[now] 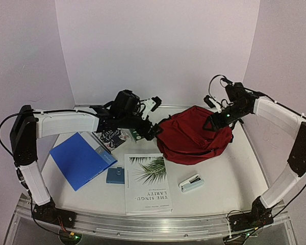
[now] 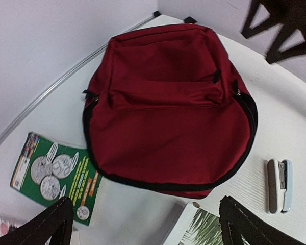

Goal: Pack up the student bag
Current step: Unzip the student bag at the center of the board, then adjust the student bag at the center of the board.

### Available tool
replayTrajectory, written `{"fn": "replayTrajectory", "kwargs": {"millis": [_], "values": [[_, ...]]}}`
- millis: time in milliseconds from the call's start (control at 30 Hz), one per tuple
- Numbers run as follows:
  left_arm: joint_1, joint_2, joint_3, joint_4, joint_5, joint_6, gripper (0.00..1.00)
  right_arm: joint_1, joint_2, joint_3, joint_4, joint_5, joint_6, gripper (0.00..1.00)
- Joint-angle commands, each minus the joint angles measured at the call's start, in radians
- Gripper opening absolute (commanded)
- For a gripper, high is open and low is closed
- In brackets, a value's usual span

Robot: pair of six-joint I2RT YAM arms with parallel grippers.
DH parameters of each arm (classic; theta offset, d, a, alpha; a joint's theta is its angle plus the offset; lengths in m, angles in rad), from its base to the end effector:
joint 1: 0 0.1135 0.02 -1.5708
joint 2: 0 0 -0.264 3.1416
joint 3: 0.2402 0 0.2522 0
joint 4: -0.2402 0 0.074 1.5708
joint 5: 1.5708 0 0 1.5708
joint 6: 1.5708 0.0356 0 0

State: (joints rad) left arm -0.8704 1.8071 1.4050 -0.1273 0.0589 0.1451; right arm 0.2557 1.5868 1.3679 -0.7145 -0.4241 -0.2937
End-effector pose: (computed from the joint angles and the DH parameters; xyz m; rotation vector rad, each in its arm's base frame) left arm 0.2725 -0.3265 0.2742 1.0712 1.8510 -0.4939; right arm 0.3250 0.1001 0.2973 -0.8328 2.3129 0.5124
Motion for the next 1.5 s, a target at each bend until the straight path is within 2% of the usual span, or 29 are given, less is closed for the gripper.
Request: {"fn": "replayTrajectory", "kwargs": {"millis": [0, 233, 433, 533, 667, 933, 1100, 1200, 1300, 1467], "values": [[0.052, -0.096, -0.069, -0.089, -0.049, -0.308, 1.00, 0.135, 0.067, 0.099, 0.023, 0.033, 0.105, 0.72], [0.104, -0.232, -0.198, -0.132, -0.147, -0.499, 1.00, 0.347, 0.234, 0.184, 0.065, 0.113, 0.168, 0.76], [0.122, -0.333, -0.296, -0.118, -0.167, -0.557, 1.00, 0.450, 0.386, 0.279, 0.060, 0.205, 0.176, 0.77], [0.122, -0.360, -0.330, -0.105, -0.175, -0.567, 1.00, 0.454, 0.451, 0.320, 0.055, 0.239, 0.189, 0.73], [0.122, -0.367, -0.337, -0.109, -0.173, -0.565, 1.00, 0.453, 0.497, 0.365, 0.050, 0.344, 0.194, 0.51], [0.122, -0.380, -0.343, -0.102, -0.188, -0.546, 1.00, 0.443, 0.479, 0.380, 0.051, 0.354, 0.202, 0.31], [0.122, -0.366, -0.346, -0.095, -0.188, -0.540, 1.00, 0.400, 0.458, 0.370, 0.050, 0.298, 0.225, 0.29], [0.122, -0.360, -0.346, -0.089, -0.186, -0.536, 1.00, 0.362, 0.448, 0.365, 0.049, 0.227, 0.248, 0.35], [0.122, -0.353, -0.342, -0.087, -0.185, -0.530, 1.00, 0.328, 0.453, 0.370, 0.046, 0.162, 0.274, 0.36], [0.122, -0.343, -0.332, -0.089, -0.185, -0.522, 1.00, 0.300, 0.472, 0.375, 0.045, 0.114, 0.286, 0.31]]}}
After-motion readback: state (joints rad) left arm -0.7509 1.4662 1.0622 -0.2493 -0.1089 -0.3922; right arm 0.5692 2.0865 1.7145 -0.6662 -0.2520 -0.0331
